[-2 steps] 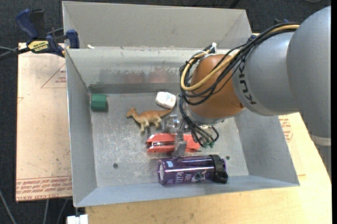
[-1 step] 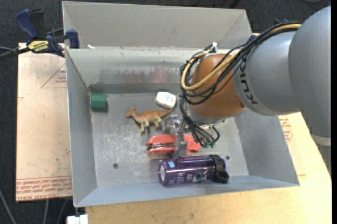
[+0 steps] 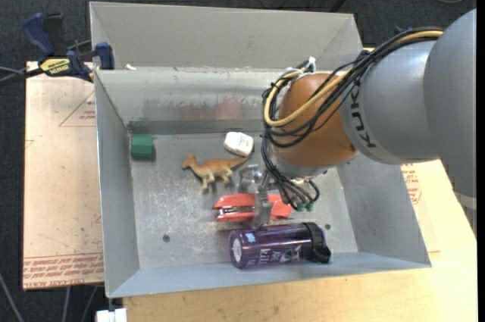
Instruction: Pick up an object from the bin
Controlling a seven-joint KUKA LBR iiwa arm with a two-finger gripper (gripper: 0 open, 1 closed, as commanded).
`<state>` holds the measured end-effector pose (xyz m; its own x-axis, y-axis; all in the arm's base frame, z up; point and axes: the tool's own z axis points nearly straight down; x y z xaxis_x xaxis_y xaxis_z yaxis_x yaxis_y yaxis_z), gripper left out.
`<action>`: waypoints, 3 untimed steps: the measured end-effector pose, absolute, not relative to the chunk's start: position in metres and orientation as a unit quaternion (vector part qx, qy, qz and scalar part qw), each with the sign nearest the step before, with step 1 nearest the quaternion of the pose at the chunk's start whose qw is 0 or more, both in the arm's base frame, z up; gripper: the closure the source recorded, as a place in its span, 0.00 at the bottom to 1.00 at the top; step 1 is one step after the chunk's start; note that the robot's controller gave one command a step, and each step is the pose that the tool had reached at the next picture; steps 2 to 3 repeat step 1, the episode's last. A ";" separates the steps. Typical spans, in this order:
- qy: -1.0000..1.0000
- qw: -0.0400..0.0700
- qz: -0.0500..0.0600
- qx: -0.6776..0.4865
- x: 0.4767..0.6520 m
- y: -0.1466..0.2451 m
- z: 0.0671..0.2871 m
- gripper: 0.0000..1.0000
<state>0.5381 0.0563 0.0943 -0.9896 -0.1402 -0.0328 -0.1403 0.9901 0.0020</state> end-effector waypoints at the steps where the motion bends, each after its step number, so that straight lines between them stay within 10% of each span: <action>1: 0.997 0.017 0.002 -0.070 0.538 0.056 0.105 1.00; 3: 0.997 0.017 0.002 -0.070 0.538 0.056 0.105 1.00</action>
Offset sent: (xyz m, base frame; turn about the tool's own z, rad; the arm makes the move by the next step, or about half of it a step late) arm 0.0000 0.0000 0.0601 0.0000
